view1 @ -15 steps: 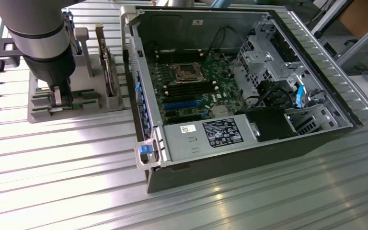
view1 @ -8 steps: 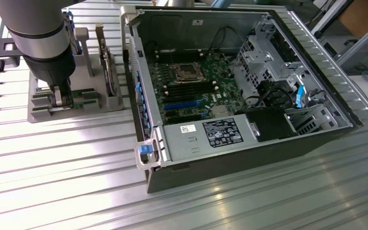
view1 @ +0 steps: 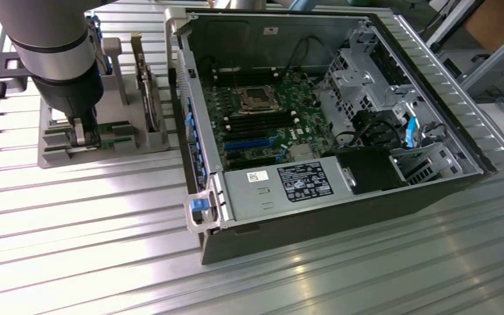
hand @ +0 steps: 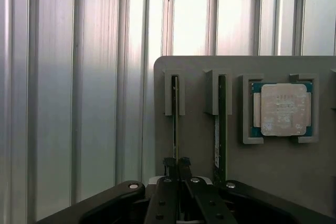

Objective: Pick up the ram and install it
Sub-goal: 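Pick up the ram and move it above insertion slot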

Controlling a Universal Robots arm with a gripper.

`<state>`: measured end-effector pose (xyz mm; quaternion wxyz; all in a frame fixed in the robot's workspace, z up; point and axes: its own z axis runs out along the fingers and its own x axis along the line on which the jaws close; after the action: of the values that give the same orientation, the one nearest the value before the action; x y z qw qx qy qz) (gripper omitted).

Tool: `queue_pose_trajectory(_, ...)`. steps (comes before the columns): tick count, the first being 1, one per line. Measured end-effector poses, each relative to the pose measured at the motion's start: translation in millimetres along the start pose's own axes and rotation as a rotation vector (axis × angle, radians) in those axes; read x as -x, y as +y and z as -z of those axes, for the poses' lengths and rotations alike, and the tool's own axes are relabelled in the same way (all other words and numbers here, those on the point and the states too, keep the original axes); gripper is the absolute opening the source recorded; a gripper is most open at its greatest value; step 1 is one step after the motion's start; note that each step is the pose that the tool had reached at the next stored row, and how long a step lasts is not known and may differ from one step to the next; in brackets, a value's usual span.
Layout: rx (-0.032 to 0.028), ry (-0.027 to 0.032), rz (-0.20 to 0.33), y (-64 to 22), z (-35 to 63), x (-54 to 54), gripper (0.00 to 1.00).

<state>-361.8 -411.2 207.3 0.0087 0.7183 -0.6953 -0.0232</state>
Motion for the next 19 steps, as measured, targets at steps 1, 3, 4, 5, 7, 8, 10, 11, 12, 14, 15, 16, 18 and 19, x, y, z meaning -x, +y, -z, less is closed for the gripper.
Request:
queue_pose_trajectory(1,0.0,0.0,0.0,0.0,0.0,0.0,0.12)
queue_pose_trajectory(3,-0.0001,-0.0001,0.0,0.0,1.0,0.0,0.12)
queue_pose_trajectory(4,0.0,0.0,0.0,0.1,1.9,0.0,0.12)
queue_pose_trajectory(5,0.0,-0.0001,0.0,0.3,5.5,0.1,0.12)
queue_pose_trajectory(7,-0.0001,-0.0001,0.0,0.3,6.8,0.2,0.12)
queue_pose_trajectory(8,0.0,0.0,0.0,0.3,7.4,0.2,0.12)
queue_pose_trajectory(10,0.0,0.0,0.0,0.4,8.7,0.2,0.12)
queue_pose_trajectory(11,-0.0001,-0.0001,0.0,0.4,9.2,0.2,0.12)
queue_pose_trajectory(12,-0.0001,0.0,0.0,0.4,9.8,0.2,0.12)
queue_pose_trajectory(14,-0.0001,-0.0001,0.0,0.5,10.9,0.2,0.12)
queue_pose_trajectory(15,0.0,-0.0001,0.0,0.5,11.6,0.3,0.12)
queue_pose_trajectory(16,0.0,-0.0001,0.0,0.6,12.3,0.3,0.12)
queue_pose_trajectory(18,0.0,-0.0003,0.0,0.6,13.9,0.3,0.12)
queue_pose_trajectory(19,0.0,-0.0003,0.0,0.7,15.0,0.3,0.12)
